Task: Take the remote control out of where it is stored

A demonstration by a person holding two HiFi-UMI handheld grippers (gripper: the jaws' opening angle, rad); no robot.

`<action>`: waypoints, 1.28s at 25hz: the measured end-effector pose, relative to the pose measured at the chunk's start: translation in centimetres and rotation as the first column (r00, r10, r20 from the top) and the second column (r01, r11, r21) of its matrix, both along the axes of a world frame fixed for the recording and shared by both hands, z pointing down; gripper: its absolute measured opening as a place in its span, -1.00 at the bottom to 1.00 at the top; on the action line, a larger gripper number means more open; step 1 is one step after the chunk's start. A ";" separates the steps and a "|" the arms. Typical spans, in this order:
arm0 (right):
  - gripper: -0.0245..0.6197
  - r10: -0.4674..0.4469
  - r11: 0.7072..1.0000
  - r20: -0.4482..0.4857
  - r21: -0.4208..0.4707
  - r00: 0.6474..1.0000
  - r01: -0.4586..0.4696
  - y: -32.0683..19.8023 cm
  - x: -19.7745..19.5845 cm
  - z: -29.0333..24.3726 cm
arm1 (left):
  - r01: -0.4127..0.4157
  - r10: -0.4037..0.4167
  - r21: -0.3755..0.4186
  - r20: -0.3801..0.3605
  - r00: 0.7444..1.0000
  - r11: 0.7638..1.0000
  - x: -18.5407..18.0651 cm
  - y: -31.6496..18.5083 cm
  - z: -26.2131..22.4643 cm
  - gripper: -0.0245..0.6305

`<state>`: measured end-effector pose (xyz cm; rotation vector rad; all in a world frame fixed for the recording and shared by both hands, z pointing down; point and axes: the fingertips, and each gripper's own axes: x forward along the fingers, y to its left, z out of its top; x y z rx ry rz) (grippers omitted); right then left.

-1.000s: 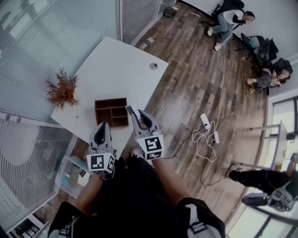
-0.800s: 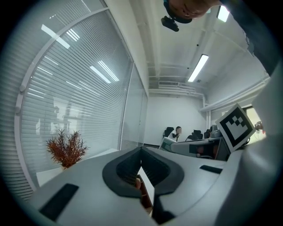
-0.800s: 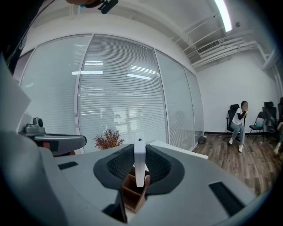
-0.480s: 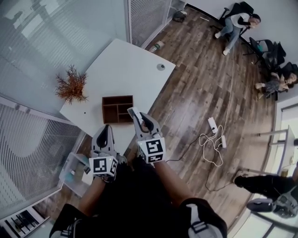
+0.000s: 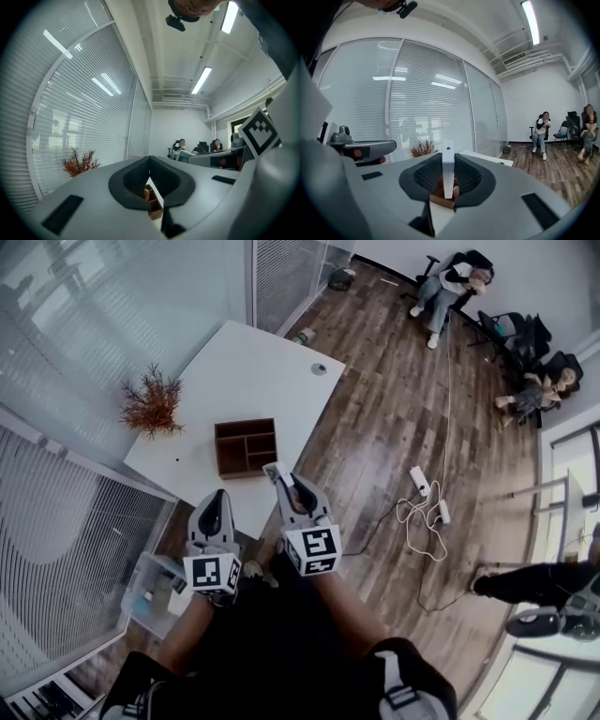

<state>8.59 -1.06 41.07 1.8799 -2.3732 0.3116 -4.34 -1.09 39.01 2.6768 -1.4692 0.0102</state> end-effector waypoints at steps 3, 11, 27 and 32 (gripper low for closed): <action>-0.68 0.034 0.999 -0.005 -0.002 0.999 -0.034 2.0 -1.2 -0.1 | -0.015 0.015 0.002 -0.015 1.000 1.000 -1.6 1.3 -0.5 -0.91; -0.68 0.094 0.995 -0.014 0.030 0.995 -0.094 5.2 -2.7 -1.9 | -0.038 0.038 0.011 -0.030 0.999 0.999 -3.0 3.9 -1.8 -0.91; -0.68 0.047 0.998 -0.017 0.033 0.999 -0.046 7.3 -0.9 -2.3 | -0.016 0.016 0.008 -0.035 0.999 1.000 0.6 7.0 -1.5 -0.91; -0.68 0.035 0.999 -0.010 0.028 0.999 -0.034 7.4 0.1 -1.8 | 0.012 -0.012 0.001 -0.039 0.999 1.000 1.4 6.6 -1.2 -0.91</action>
